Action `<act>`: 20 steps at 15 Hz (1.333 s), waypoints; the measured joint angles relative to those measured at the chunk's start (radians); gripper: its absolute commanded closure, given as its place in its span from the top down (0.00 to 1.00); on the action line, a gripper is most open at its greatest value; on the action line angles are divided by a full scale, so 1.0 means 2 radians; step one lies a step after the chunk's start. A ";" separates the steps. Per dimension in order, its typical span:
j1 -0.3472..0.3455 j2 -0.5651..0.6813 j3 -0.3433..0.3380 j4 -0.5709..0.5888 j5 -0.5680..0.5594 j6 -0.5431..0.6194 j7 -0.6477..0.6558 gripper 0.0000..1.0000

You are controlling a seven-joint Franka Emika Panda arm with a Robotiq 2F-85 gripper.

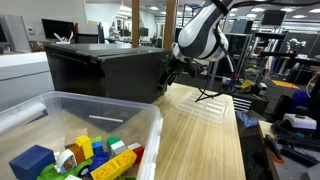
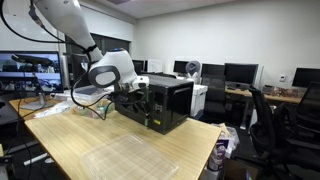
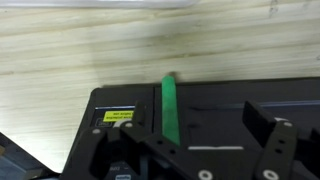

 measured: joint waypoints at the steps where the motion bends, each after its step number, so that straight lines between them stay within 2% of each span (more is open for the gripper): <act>1: 0.000 0.001 -0.001 0.002 0.000 -0.003 0.002 1.00; 2: 0.000 0.002 -0.003 0.004 0.000 -0.005 0.004 0.97; 3: 0.000 0.003 -0.004 0.006 0.000 -0.008 0.005 0.88; 4: 0.000 0.003 -0.006 0.009 0.000 -0.010 0.007 0.73; 6: 0.000 0.005 -0.007 0.011 0.000 -0.011 0.010 0.77; 7: 0.000 0.006 -0.008 0.012 0.000 -0.011 0.011 0.69; 9: 0.000 0.007 -0.008 0.013 0.000 -0.011 0.012 0.76; 10: 0.000 0.007 -0.008 0.013 0.000 -0.011 0.012 0.89; 12: 0.001 0.008 -0.009 0.013 0.000 -0.011 0.013 0.99; 20: 0.004 0.008 -0.014 0.021 0.000 -0.014 0.022 1.00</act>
